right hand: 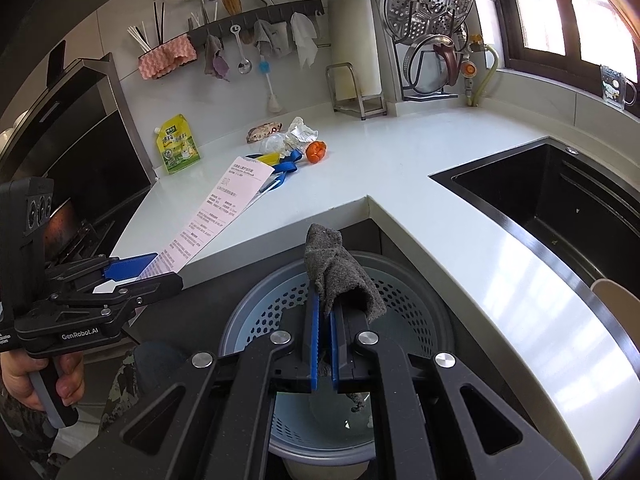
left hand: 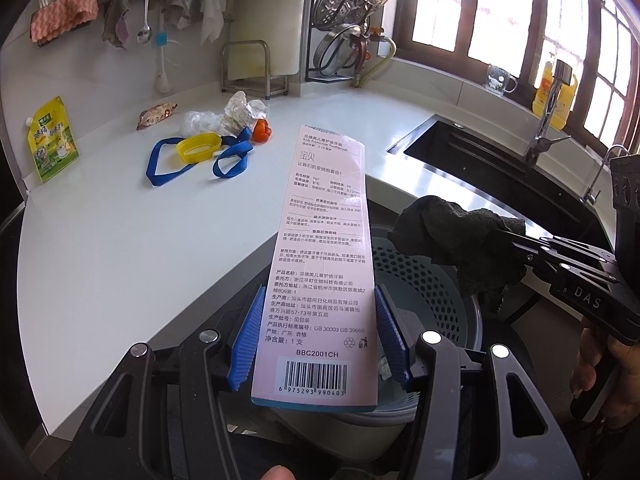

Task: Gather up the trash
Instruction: 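Carry the pink slip and grey cloth over the grey basket with both tools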

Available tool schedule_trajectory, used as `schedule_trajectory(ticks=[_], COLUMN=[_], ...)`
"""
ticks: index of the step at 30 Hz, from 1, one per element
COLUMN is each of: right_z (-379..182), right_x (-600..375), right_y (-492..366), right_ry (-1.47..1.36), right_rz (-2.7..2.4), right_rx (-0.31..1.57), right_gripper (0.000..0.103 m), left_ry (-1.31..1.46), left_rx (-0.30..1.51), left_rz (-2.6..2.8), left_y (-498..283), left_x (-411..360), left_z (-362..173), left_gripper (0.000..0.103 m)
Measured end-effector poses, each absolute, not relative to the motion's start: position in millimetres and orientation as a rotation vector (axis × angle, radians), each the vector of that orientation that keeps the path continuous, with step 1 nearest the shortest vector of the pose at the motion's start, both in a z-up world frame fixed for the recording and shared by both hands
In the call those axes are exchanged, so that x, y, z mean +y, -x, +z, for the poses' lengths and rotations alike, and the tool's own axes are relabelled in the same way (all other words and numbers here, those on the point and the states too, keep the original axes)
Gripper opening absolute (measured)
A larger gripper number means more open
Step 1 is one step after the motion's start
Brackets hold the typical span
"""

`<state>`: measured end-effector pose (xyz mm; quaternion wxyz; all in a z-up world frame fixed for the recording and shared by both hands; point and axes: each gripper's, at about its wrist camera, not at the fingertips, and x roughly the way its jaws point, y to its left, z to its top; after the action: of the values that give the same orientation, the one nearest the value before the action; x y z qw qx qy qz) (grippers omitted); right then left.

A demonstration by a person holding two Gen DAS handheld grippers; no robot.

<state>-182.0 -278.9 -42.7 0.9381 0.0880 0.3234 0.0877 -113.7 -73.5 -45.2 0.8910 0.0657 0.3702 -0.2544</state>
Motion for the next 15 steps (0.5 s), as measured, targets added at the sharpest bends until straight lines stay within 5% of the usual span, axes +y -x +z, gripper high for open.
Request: schedule_trajectory(ticks=[15], right_z=[-68.5], right_x=[-286.9], right_y=[178.8], right_ry=[-0.201], right_rz=[0.174], right_rx=[0.714], right_gripper=[0.004], left_ry=[-0.168], left_rx=[0.856], left_rz=[-0.565], left_y=[106.1], left_x=[-97.6], left_z=[-78.3], left_gripper=[0.052])
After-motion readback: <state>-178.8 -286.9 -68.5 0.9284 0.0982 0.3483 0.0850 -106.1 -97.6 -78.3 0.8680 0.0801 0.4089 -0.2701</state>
